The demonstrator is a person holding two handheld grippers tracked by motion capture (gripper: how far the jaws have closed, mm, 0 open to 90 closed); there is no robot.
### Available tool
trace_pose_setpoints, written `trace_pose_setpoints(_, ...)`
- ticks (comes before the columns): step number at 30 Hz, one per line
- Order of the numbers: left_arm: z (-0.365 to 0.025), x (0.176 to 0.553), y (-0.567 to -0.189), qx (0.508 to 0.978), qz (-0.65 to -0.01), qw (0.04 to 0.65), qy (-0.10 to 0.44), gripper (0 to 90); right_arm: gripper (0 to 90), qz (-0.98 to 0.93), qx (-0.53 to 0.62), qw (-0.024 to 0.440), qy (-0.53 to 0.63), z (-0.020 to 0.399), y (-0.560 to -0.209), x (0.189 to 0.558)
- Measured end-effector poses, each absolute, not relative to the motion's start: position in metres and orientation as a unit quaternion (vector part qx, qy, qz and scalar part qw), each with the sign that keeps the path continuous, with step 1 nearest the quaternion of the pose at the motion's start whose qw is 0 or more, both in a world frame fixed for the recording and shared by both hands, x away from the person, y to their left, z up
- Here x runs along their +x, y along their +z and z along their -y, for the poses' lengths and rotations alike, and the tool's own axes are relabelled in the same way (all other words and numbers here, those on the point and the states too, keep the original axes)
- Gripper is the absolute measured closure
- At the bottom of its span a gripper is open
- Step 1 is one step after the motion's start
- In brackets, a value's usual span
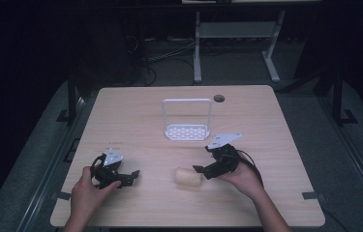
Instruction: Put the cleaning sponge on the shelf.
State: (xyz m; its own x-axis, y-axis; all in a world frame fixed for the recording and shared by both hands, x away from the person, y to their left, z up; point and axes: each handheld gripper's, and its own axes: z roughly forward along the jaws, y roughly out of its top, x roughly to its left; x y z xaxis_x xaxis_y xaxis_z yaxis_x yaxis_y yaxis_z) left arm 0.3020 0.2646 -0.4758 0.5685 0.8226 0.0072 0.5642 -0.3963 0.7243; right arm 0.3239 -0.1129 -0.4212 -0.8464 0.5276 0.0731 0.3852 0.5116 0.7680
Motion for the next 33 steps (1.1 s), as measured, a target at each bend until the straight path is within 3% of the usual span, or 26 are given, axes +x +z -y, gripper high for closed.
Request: trace_pose_setpoints(33, -0.265, 0.302, -0.476, 0.815, -0.426, 0.347, 0.186, 12.7, 13.8, -0.889, 0.215, 0.040, 0.401, 0.082, -0.433, 0.316)
